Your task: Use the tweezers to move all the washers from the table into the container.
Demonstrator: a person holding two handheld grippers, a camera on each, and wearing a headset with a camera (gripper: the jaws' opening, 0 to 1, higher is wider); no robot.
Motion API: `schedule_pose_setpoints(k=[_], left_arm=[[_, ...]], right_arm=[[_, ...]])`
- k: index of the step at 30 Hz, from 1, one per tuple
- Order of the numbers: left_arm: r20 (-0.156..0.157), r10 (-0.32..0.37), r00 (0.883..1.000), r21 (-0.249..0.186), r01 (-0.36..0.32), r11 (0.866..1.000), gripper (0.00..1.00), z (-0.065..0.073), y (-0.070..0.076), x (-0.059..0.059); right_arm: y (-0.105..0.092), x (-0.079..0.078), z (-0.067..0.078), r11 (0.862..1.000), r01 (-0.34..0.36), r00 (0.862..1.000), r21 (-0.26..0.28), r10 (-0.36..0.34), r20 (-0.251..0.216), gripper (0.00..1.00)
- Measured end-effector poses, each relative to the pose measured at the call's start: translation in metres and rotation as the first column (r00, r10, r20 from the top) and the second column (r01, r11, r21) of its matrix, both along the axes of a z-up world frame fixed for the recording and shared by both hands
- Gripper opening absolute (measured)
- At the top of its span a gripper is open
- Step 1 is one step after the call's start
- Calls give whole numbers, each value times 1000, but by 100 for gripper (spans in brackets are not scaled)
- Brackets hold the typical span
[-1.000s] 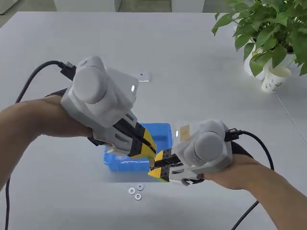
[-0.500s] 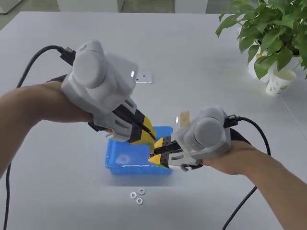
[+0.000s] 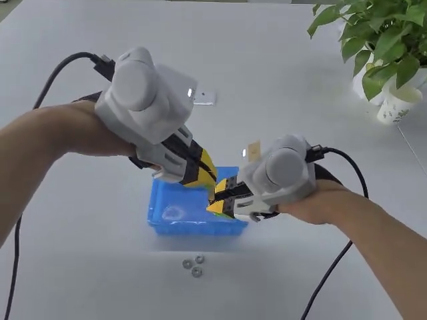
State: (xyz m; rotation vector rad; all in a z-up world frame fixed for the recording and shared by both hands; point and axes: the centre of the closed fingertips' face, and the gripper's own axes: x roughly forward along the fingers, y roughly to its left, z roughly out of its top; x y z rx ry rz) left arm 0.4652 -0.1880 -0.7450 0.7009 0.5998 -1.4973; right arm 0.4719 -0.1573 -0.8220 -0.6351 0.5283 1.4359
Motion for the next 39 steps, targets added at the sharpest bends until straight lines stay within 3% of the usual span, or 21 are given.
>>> schedule_pose_setpoints(k=[12,22,39], left_arm=[[-35,14,999,-4,-14,1000,6,-21,0,9],[-46,18,999,12,-17,1000,6,-32,2,11],[-53,22,998,17,-21,1000,6,-38,2,13]], right_arm=[[-2,6,-21,1000,2,999,-22,-2,-33,11],[-1,7,-33,999,-9,998,-35,7,-61,11],[-1,9,-40,999,-17,997,-50,13,-72,11]])
